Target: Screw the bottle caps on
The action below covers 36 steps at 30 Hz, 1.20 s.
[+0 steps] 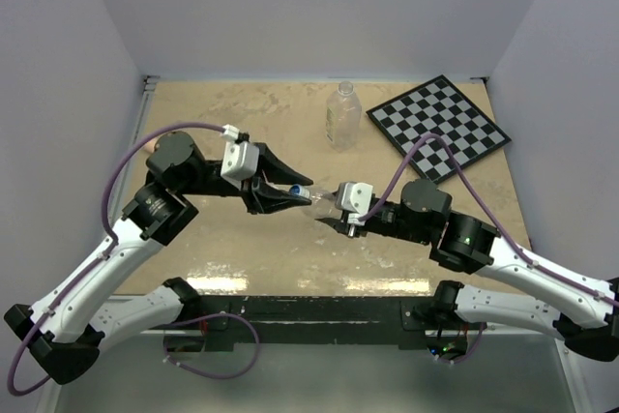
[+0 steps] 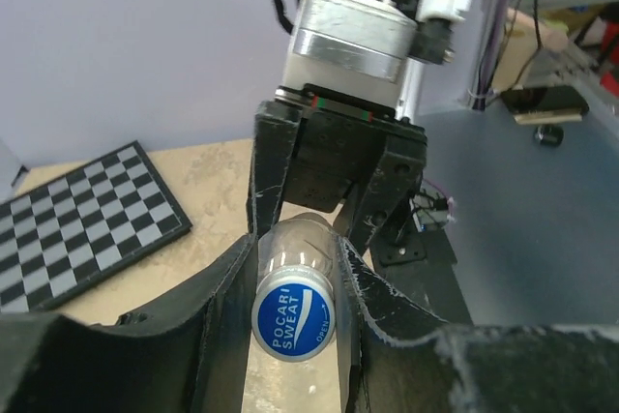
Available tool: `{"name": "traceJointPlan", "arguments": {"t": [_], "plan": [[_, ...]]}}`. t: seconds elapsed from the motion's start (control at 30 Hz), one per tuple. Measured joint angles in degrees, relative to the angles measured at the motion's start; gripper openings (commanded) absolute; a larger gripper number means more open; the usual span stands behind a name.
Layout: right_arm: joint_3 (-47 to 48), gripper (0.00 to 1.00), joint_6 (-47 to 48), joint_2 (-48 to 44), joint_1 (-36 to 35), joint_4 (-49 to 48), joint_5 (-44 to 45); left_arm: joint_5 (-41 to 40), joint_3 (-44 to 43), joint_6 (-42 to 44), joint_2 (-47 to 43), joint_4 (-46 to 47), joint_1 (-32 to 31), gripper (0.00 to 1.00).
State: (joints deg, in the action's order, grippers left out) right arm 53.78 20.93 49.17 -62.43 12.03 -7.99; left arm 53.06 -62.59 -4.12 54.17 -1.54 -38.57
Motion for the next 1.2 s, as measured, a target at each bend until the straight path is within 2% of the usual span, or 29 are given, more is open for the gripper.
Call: {"name": "traceJointPlan", "arguments": {"t": [0.2, 0.27, 0.33, 0.4, 0.47, 0.67, 0.93, 1.2], "plan": [[0.0, 0.00, 0.2, 0.9, 0.2, 1.6, -6.2, 9.5, 0.0, 13.8, -0.5, -4.7, 0.0, 0.01], [0.0, 0.00, 0.2, 1.2, 0.2, 2.2, -7.0, 11.3, 0.0, 17.4, -0.6, -6.4, 0.0, 0.28], [0.0, 0.00, 0.2, 1.5, 0.2, 2.5, -7.2, 11.4, 0.1, 18.9, -0.8, -7.2, 0.0, 0.51], [0.0, 0.00, 0.1, 1.7, 0.2, 2.5, -7.0, 10.4, 0.7, 18.7, -1.4, -6.5, 0.0, 0.66], [0.0, 0.00, 0.1, 2.1, 0.0, 2.1, -6.7, 6.4, 2.5, 16.3, -2.8, -4.1, -0.1, 0.74], [0.0, 0.00, -0.2, 3.6, -0.3, 1.2, 0.3, -11.7, 6.9, 3.0, -8.0, 4.7, -0.1, 0.76], [0.0, 0.00, -0.7, 4.9, -0.3, -1.2, 13.6, -30.7, 8.4, -20.9, -9.0, 7.0, -0.1, 0.72], [0.0, 0.00, -1.0, 5.6, -0.3, -2.9, 19.7, -33.9, 9.5, -32.4, -4.1, 6.7, -0.1, 0.65]]}}
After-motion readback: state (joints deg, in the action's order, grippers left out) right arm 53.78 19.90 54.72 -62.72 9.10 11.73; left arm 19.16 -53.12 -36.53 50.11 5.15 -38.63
